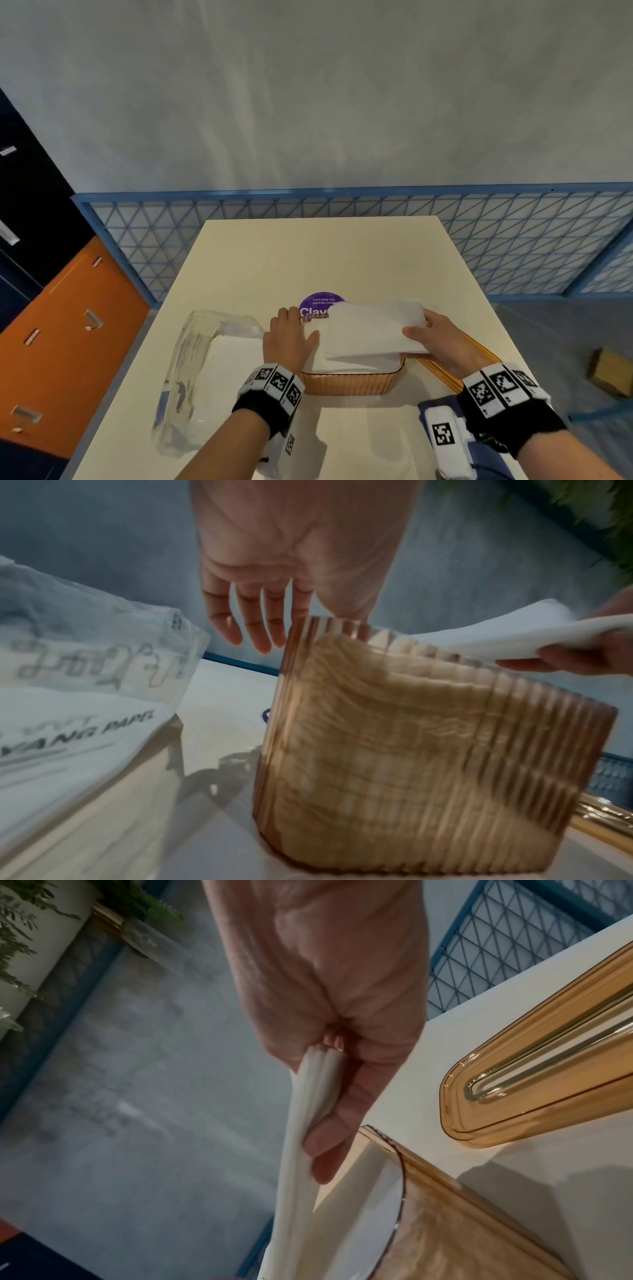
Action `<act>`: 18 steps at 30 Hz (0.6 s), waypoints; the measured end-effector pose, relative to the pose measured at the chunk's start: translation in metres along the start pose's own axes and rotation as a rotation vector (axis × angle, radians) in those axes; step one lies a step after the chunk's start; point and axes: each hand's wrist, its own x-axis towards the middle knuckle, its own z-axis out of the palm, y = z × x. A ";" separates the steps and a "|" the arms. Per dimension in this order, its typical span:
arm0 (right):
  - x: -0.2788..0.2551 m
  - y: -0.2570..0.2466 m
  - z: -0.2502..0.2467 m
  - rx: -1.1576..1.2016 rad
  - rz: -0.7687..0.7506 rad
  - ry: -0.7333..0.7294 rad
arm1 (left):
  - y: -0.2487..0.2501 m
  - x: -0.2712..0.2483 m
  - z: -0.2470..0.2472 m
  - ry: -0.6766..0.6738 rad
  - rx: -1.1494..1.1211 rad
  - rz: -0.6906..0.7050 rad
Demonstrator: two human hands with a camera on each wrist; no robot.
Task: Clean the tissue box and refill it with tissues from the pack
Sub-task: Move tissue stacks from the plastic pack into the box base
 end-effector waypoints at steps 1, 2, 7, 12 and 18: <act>-0.001 0.001 0.001 -0.017 0.009 0.003 | 0.002 0.003 0.000 -0.021 -0.016 -0.004; -0.001 0.001 0.001 -0.033 0.018 0.005 | 0.005 0.006 0.001 -0.042 -0.029 -0.005; -0.001 0.006 0.002 -0.113 0.039 0.012 | 0.004 0.011 0.000 -0.004 0.043 0.048; 0.002 0.011 0.004 -0.171 0.044 0.019 | -0.010 0.008 0.003 0.080 -0.015 0.235; 0.005 0.009 0.003 -0.203 0.072 0.011 | -0.022 0.008 0.000 0.075 0.127 0.532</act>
